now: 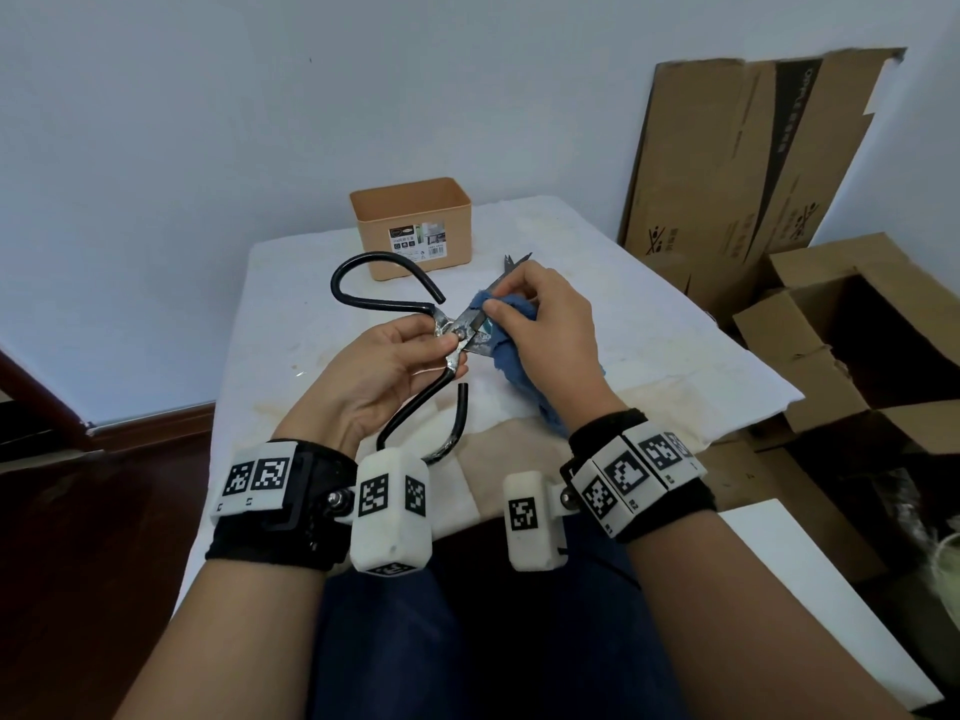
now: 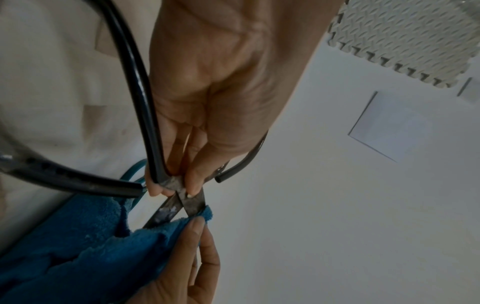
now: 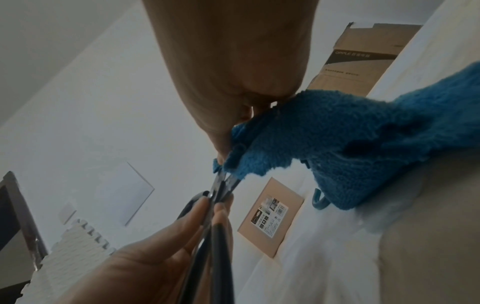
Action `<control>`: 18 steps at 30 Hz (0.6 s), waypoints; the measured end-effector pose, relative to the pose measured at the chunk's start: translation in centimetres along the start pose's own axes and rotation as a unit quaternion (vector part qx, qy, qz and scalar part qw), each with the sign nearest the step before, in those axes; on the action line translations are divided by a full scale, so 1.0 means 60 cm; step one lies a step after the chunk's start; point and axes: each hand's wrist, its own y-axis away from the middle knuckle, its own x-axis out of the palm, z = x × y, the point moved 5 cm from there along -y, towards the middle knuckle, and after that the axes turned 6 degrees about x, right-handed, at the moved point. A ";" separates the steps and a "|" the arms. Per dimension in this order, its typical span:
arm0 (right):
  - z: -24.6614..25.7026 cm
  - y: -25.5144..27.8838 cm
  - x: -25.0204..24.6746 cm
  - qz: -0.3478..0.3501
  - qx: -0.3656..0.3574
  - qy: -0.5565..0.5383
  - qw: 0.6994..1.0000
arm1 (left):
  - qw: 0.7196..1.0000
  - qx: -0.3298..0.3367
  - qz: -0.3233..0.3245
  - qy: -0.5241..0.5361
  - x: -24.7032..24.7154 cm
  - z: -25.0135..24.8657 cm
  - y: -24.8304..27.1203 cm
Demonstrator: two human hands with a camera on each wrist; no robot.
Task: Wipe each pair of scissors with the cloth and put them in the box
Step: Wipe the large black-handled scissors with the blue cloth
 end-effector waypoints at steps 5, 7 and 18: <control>-0.005 -0.002 -0.004 -0.006 0.003 0.006 1.000 | 1.000 -0.009 0.010 -0.013 -0.003 0.005 0.001; -0.003 0.000 -0.012 -0.022 0.000 -0.026 0.999 | 1.000 -0.010 0.014 -0.013 -0.004 0.005 0.003; -0.011 0.006 -0.030 -0.070 0.000 -0.078 0.994 | 0.999 -0.004 -0.020 -0.047 -0.013 -0.004 0.000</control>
